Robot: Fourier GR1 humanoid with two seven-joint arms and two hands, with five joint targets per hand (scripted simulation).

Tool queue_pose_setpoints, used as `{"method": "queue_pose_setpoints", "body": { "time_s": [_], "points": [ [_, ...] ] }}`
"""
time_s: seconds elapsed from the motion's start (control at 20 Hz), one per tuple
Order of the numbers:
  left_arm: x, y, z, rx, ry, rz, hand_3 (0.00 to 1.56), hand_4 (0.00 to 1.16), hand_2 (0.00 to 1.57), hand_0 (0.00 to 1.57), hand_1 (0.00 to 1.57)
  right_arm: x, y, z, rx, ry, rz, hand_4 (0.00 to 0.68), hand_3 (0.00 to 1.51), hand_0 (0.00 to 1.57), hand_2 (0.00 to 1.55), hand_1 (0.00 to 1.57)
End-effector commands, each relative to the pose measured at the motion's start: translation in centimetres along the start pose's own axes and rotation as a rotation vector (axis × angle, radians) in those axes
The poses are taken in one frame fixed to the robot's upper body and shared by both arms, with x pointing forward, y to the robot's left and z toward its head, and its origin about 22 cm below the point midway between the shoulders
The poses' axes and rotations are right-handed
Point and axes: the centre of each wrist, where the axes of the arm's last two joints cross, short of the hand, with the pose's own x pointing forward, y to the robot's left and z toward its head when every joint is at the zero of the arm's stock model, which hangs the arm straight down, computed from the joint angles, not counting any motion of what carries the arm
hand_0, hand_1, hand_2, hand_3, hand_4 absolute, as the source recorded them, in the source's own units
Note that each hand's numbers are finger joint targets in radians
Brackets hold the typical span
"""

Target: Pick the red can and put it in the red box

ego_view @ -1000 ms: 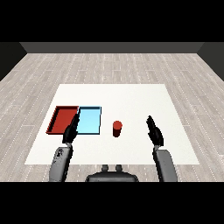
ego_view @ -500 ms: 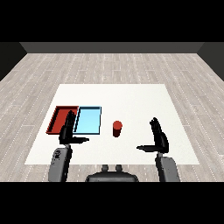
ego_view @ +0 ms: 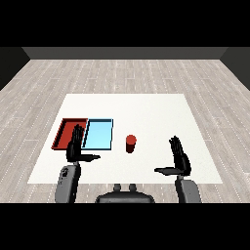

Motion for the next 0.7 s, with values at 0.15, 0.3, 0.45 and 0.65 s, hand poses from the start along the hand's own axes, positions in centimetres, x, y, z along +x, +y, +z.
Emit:
{"method": "queue_pose_setpoints", "body": {
  "time_s": [0.15, 0.3, 0.45, 0.65],
  "points": [
    [1.4, 1.6, 0.0, -0.009, -0.004, 0.022, 0.0, 0.0, 0.0, 0.0, 0.0, 2.0, -0.7, -1.7, 0.0, 0.027, -0.023, 0.0, 0.0, 0.0, 0.0, 0.0],
    [-1.0, 1.1, -1.6, 0.017, -0.036, 0.018, 0.0, 0.0, 0.0, 0.0, 0.0, 0.0, -0.1, 0.3, 0.002, 0.041, -0.026, 0.0, 0.0, 0.0, 0.0, 0.0],
    [-0.1, 0.5, 1.6, 0.03, -0.007, 0.022, 0.0, 0.0, 0.0, 0.0, 0.0, -2.2, 0.8, -1.2, 0.012, 0.063, -0.052, 0.0, 0.0, 0.0, 0.0, 0.0],
    [-0.4, 0.5, 0.1, 0.028, -0.034, 0.03, 0.0, 0.0, 0.0, 0.0, 0.0, -1.0, 1.7, -4.0, 0.027, 0.062, -0.028, 0.0, 0.0, 0.0, 0.0, 0.0]
  ]
}}
